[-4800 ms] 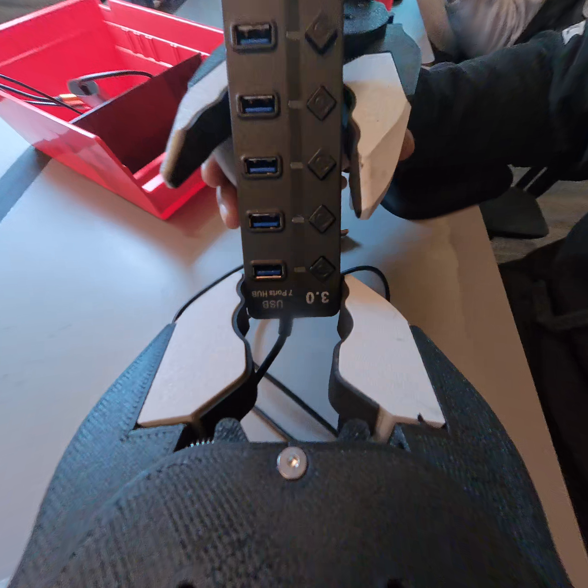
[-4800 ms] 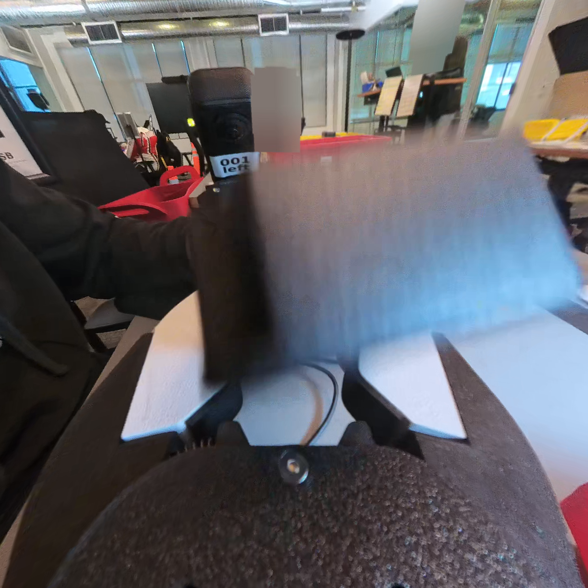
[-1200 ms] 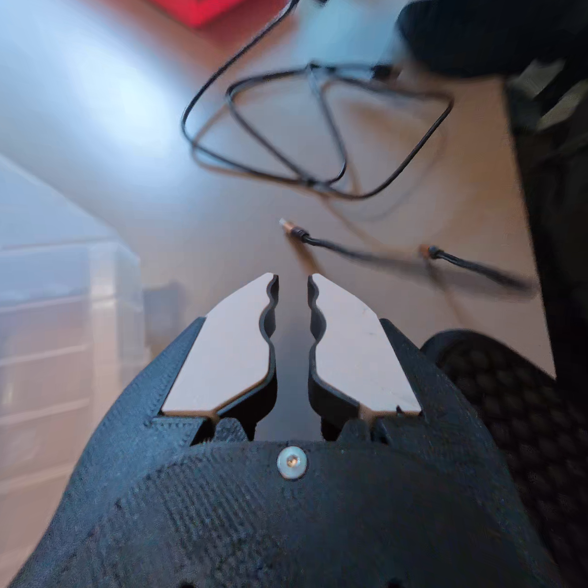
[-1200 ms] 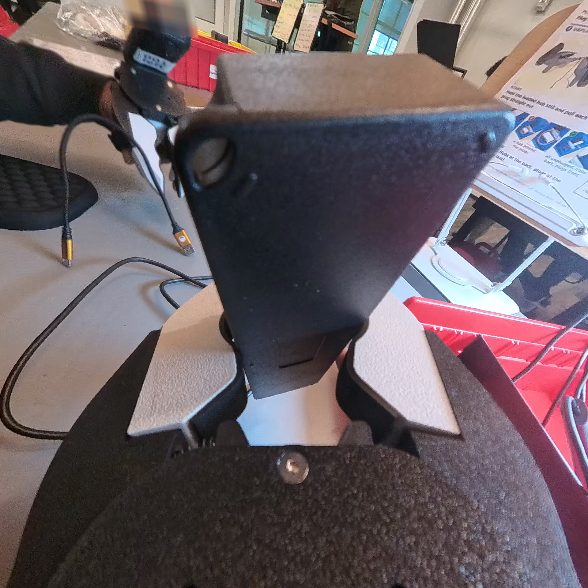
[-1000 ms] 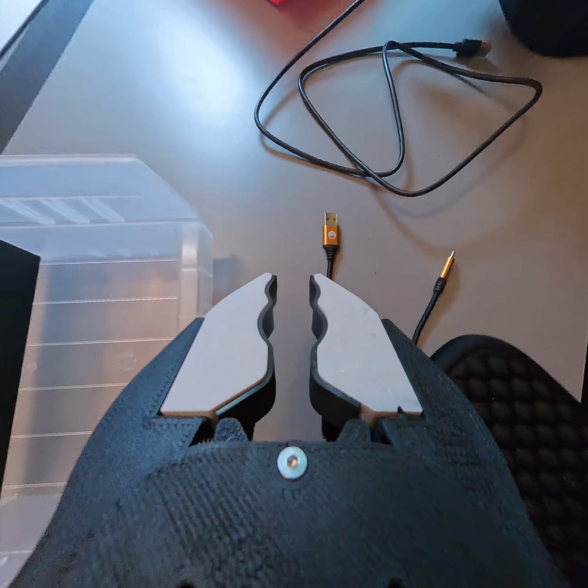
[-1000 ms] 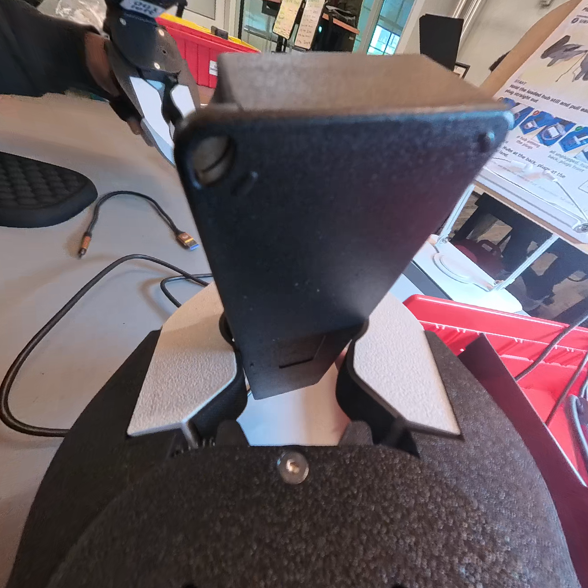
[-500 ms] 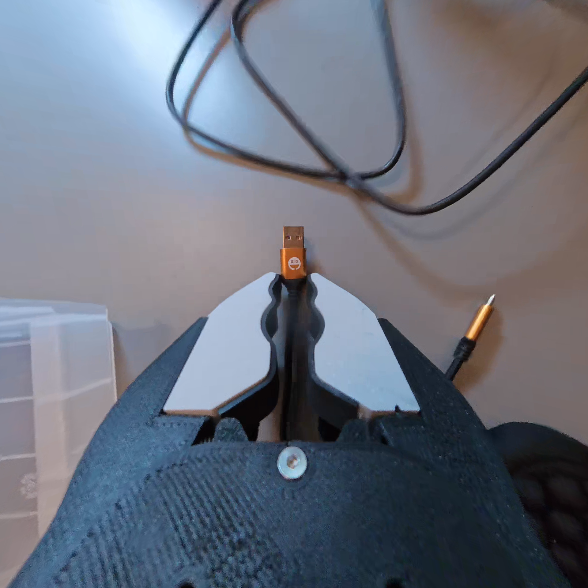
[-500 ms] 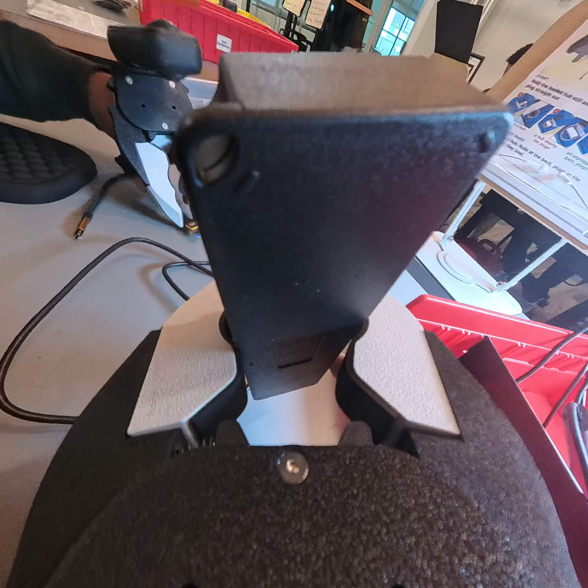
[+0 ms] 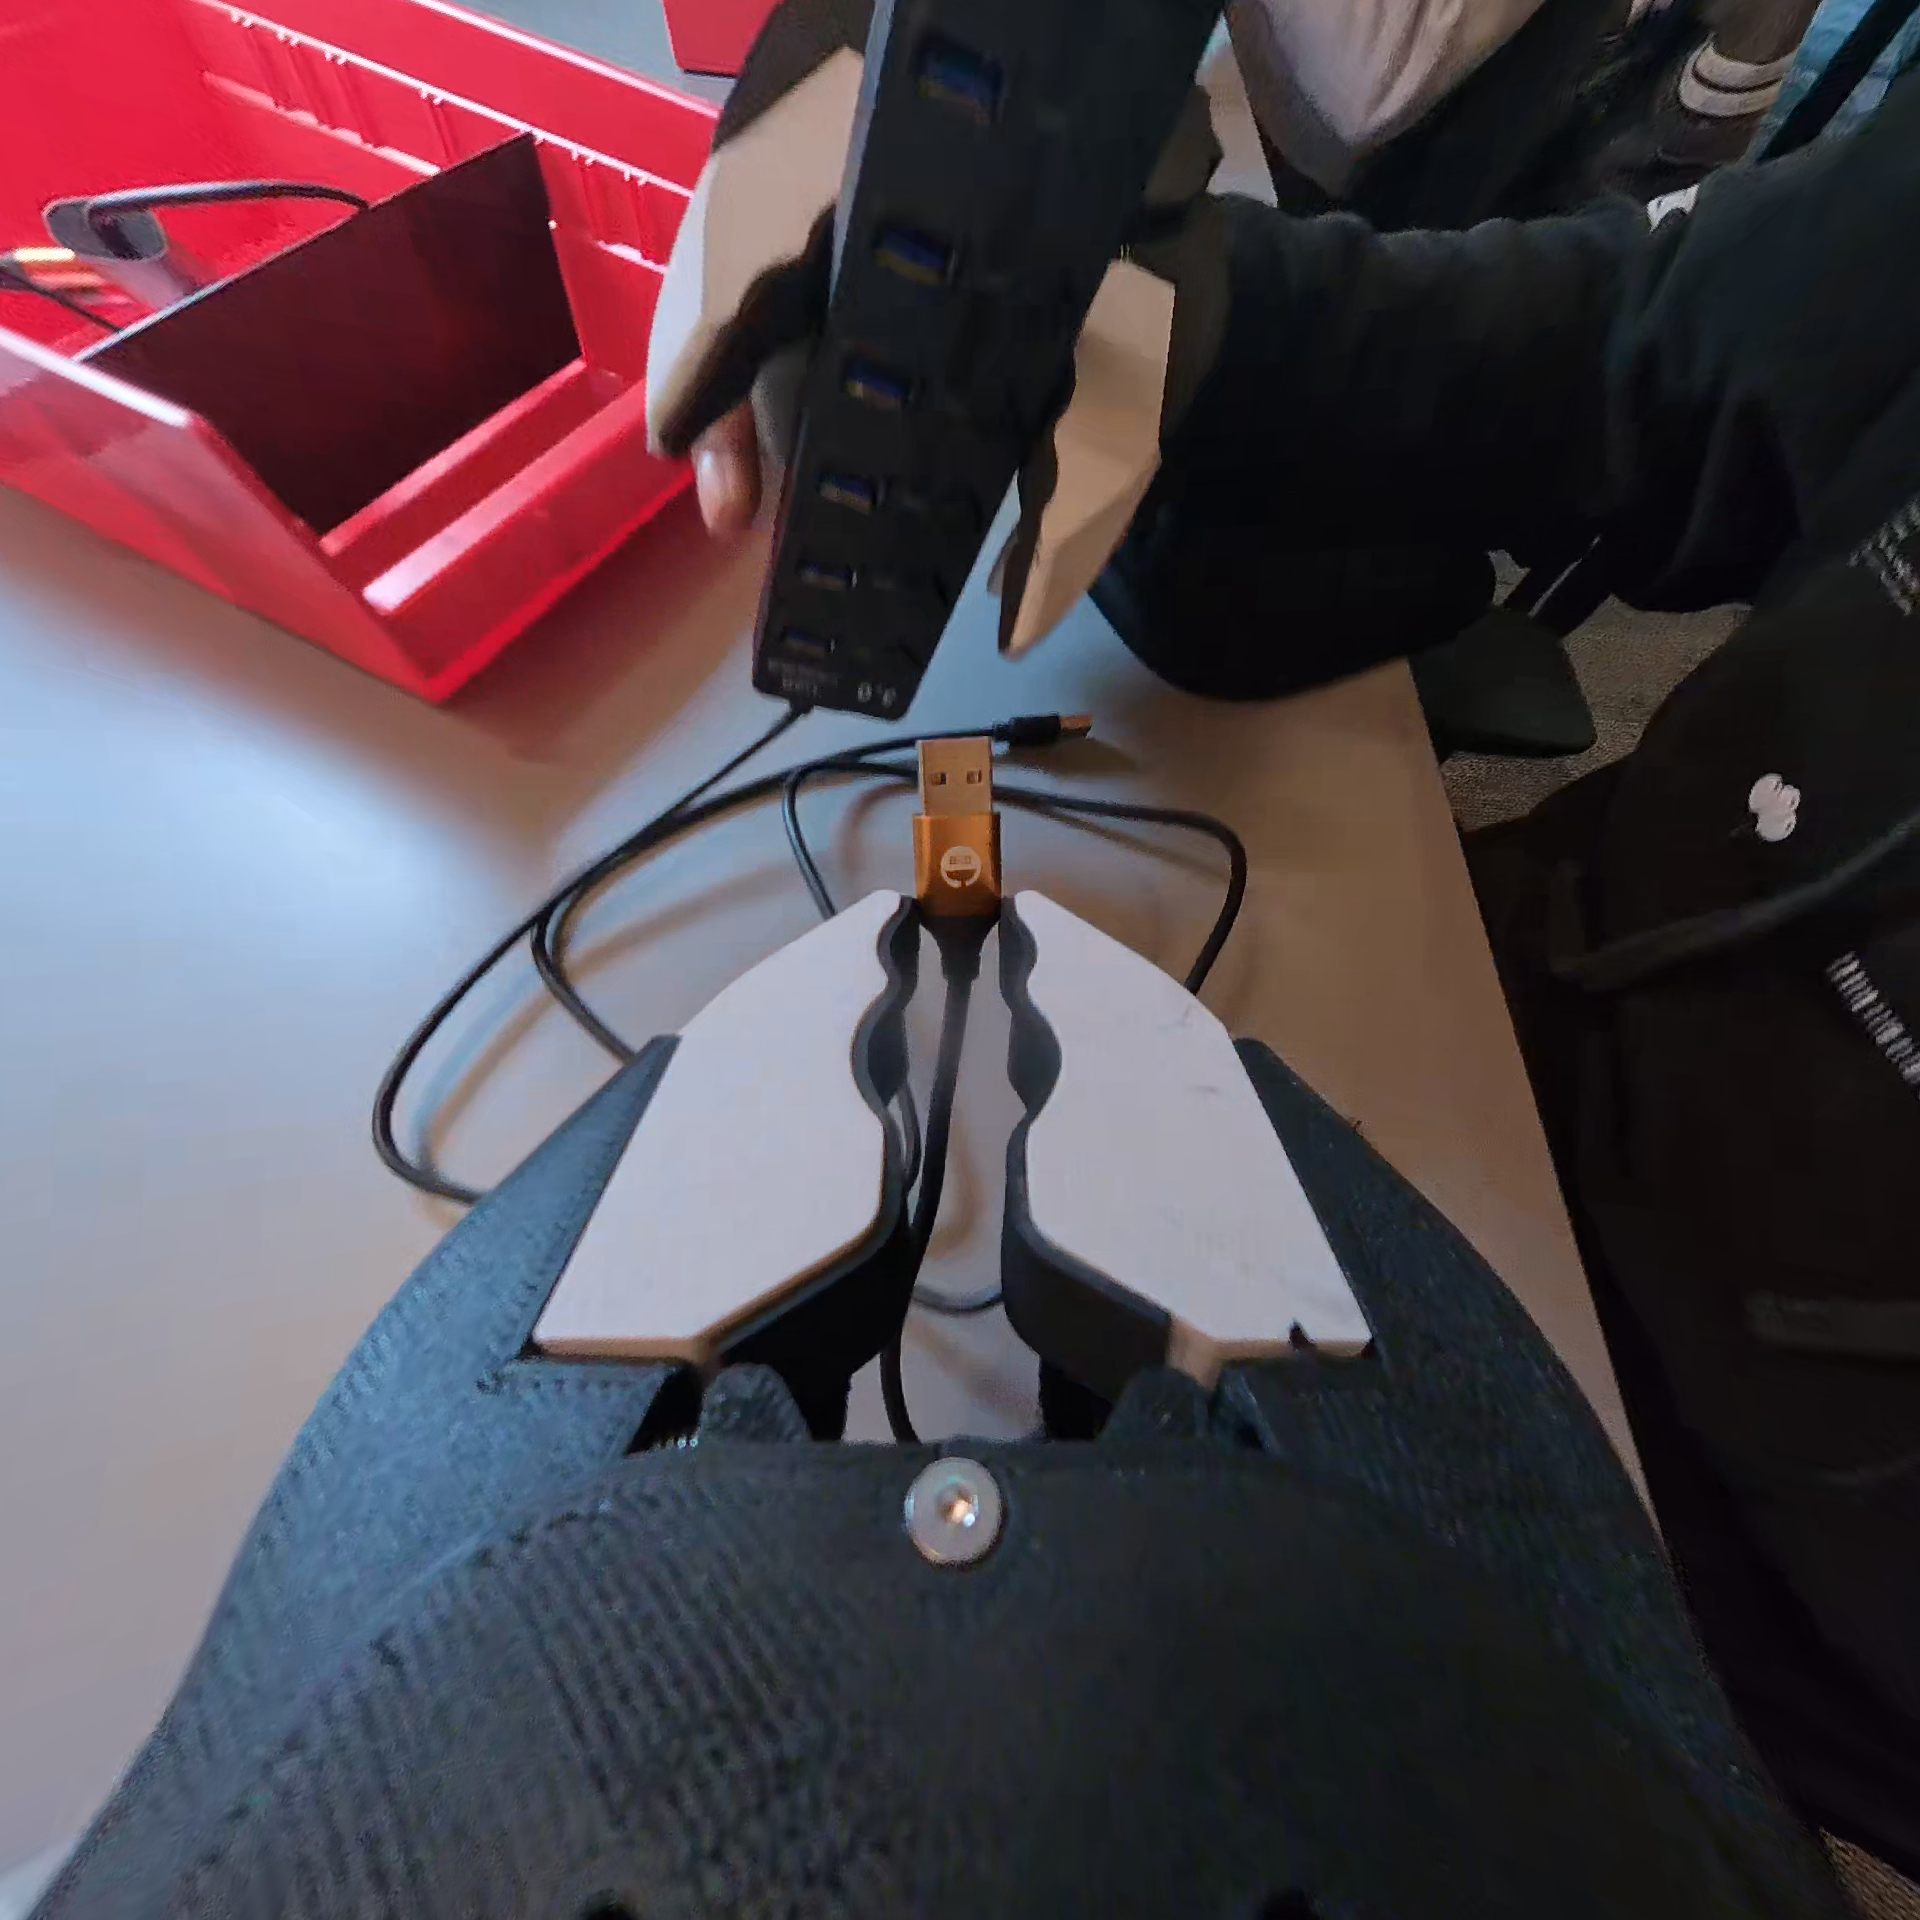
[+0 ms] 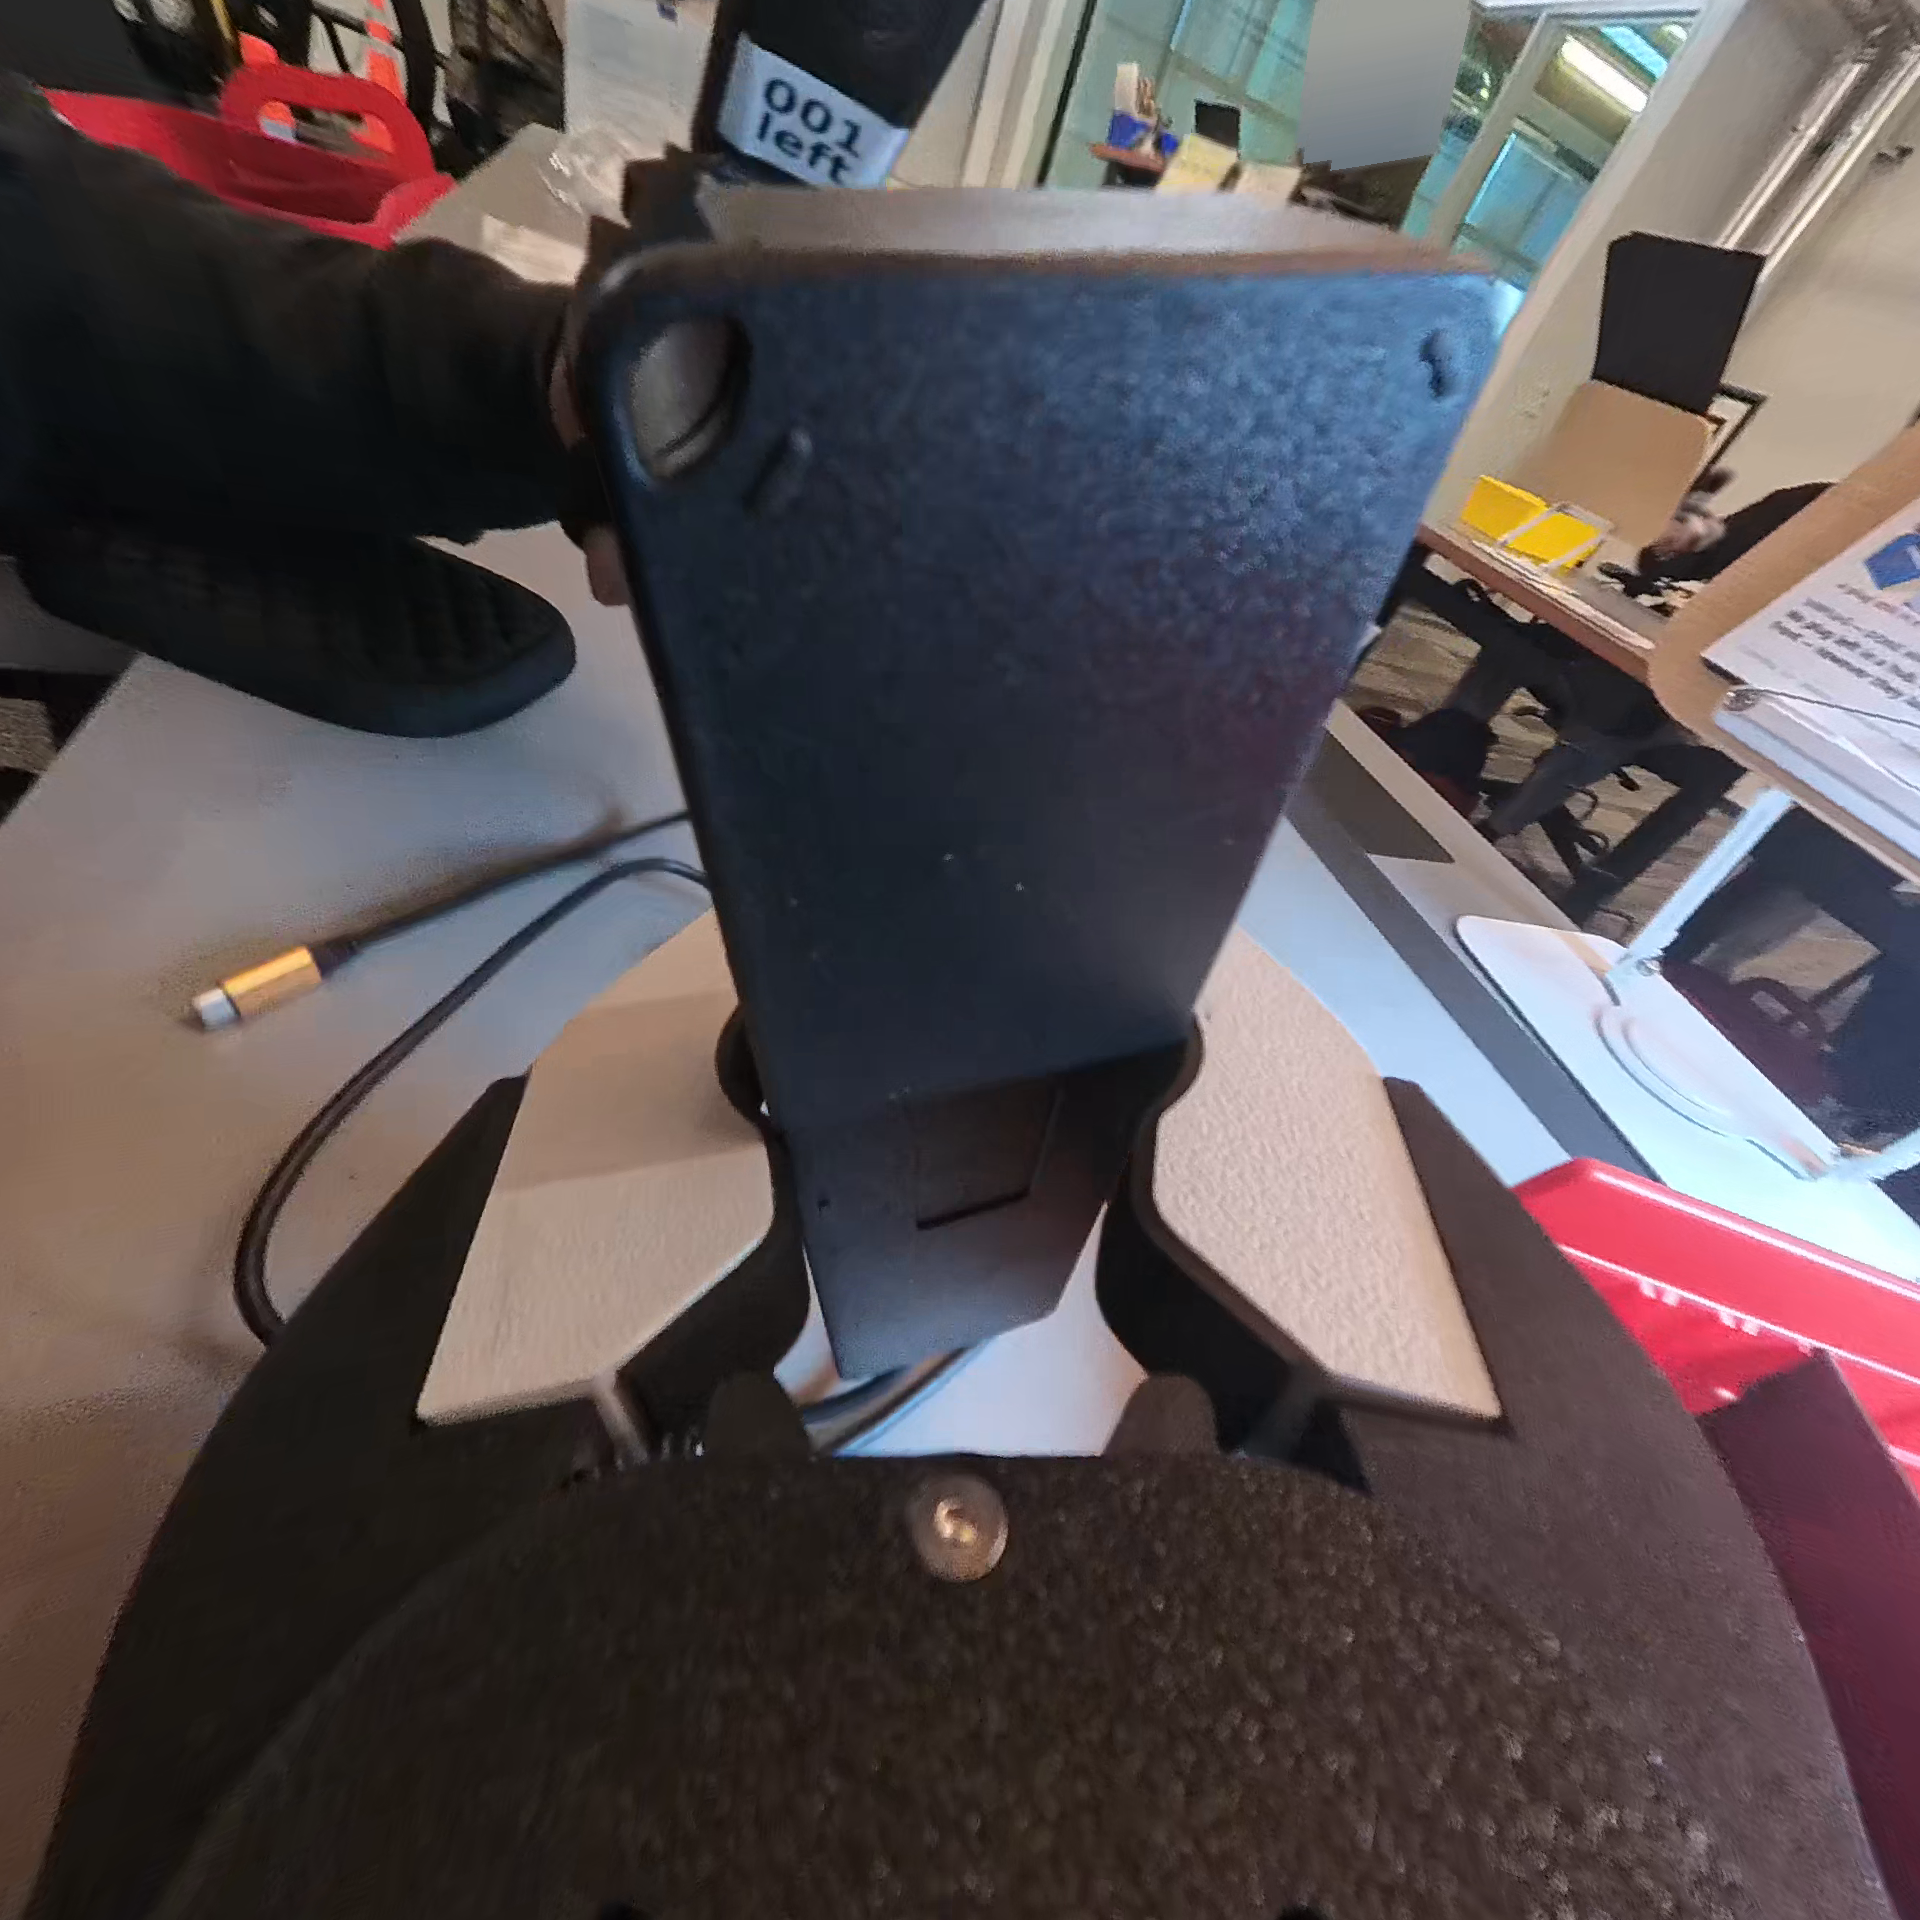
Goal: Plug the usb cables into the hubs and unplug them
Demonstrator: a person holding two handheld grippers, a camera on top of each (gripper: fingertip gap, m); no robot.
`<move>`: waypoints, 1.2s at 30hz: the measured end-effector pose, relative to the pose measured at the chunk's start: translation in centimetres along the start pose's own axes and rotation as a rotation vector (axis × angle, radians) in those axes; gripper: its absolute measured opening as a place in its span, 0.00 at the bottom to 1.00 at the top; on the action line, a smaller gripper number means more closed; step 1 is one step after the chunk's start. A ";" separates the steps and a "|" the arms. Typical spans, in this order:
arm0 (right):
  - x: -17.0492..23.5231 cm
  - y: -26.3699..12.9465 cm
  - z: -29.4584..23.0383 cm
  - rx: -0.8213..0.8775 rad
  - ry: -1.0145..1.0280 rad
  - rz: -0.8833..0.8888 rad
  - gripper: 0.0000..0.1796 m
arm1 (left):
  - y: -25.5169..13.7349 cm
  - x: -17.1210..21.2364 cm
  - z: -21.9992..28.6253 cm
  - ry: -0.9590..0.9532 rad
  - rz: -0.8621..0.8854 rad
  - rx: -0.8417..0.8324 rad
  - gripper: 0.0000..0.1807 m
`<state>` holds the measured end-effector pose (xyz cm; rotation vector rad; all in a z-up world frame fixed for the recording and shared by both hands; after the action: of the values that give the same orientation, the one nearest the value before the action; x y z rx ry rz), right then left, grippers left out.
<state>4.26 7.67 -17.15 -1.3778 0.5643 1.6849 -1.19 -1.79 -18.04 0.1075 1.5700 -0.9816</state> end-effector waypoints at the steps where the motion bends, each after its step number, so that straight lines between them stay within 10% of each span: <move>1: -0.1 0.1 -0.2 -0.015 0.017 0.013 0.39 | 0.4 -0.8 0.2 0.001 -0.009 0.015 0.08; 36: -1.9 0.4 -2.3 -0.334 0.404 0.260 0.39 | 3.3 -5.7 -0.1 -0.137 0.005 0.152 0.08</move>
<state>5.25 5.05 -16.09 -1.9830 0.7364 1.7692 2.20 2.85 -14.90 0.1468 1.3691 -1.0807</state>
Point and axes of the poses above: each gripper's, where its closed fingertips meet, y out along the fingers, x out of its underside, z = x × y across the jaws, the point moved 3 cm from there along -y, back along the fingers, and after that the axes turned 1 degree about y, right-handed, at the moved point
